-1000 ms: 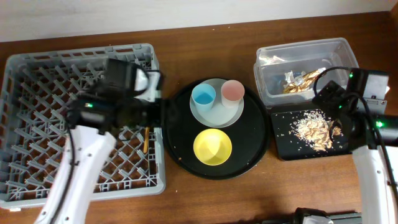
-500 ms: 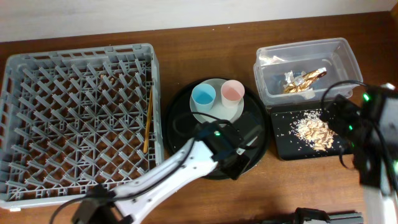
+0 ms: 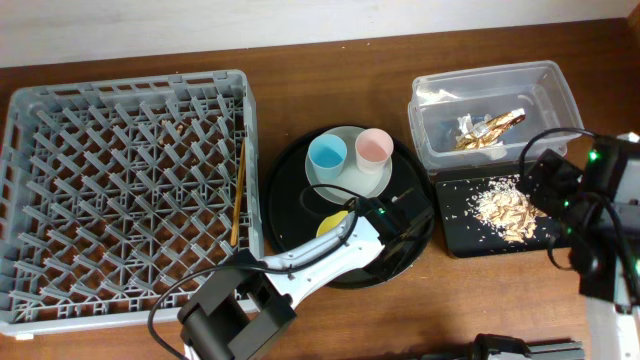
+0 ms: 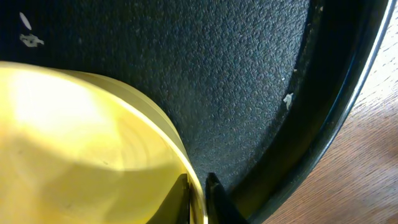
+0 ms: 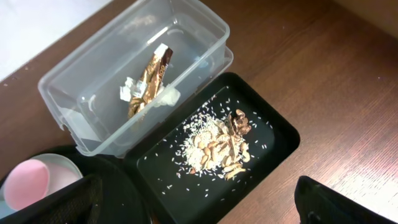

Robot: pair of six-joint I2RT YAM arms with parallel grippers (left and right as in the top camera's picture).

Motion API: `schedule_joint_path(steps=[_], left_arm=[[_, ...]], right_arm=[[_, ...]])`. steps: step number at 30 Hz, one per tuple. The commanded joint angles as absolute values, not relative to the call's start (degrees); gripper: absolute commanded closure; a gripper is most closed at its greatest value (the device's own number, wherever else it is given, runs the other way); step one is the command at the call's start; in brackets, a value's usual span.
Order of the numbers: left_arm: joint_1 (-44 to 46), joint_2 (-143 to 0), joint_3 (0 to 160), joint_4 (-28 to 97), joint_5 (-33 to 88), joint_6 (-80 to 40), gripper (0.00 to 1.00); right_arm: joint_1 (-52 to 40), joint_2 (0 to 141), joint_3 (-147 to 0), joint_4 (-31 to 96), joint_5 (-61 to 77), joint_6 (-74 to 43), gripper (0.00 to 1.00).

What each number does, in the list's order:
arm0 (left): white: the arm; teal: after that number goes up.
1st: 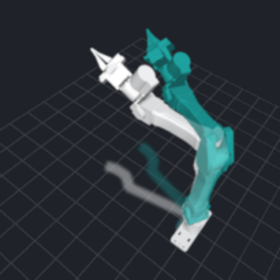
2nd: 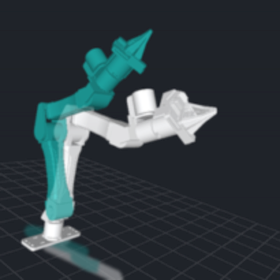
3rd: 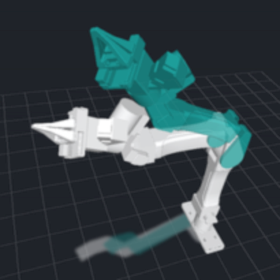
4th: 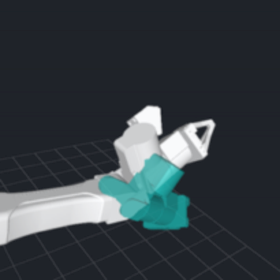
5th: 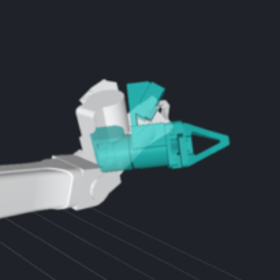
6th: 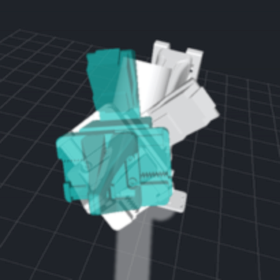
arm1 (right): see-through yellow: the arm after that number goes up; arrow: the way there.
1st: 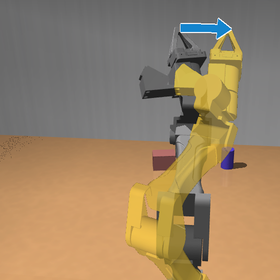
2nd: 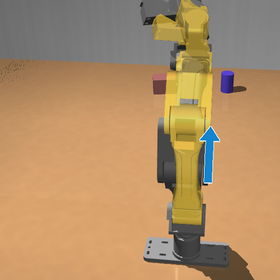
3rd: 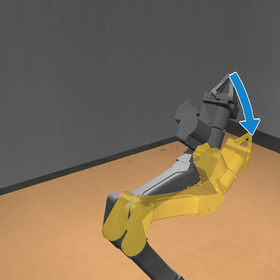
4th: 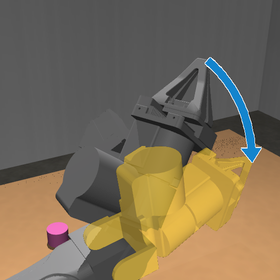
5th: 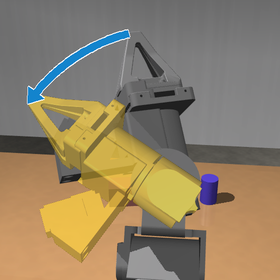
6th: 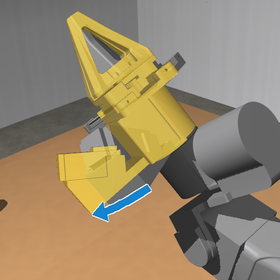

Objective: Sort waste into correct bins and load items into the dishwasher rack
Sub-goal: 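Reach the left gripper to the yellow bowl and grasp it, then carry the yellow bowl to the dish rack and set it down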

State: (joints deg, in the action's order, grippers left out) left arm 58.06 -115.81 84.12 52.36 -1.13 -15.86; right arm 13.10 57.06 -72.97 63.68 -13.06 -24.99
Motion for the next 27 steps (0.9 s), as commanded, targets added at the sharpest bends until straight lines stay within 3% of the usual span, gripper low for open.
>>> schedule_joint_path(steps=[1,8,16,19,21,24,27], left_arm=[[58.1,-116.3,84.1,53.1,-1.6,-15.8,0.99],[53.5,-110.9,92.7,62.6,-1.9,-15.8,0.99],[45.1,-85.4,107.0,68.0,1.0,-15.7,0.99],[33.9,-77.1,107.0,69.2,17.4,-9.9,1.00],[19.2,-75.0,107.0,71.6,44.2,-0.5,1.00],[5.0,-77.2,107.0,77.1,69.3,11.7,1.00],[-3.6,-83.6,107.0,77.7,78.9,15.6,1.00]], right_arm=[[13.6,61.6,-73.3,63.7,-14.2,-24.4,0.01],[13.6,77.4,-73.3,63.7,-14.2,-24.4,0.02],[13.6,97.5,-73.3,63.6,-14.2,-24.4,0.01],[13.6,102.8,-73.3,63.5,-14.2,-24.4,0.01],[13.6,105.2,-73.3,62.8,-14.2,-24.4,0.01],[13.6,105.4,-73.3,62.5,-14.2,-24.4,0.01],[13.6,105.4,-73.3,62.5,-14.2,-24.4,0.01]])
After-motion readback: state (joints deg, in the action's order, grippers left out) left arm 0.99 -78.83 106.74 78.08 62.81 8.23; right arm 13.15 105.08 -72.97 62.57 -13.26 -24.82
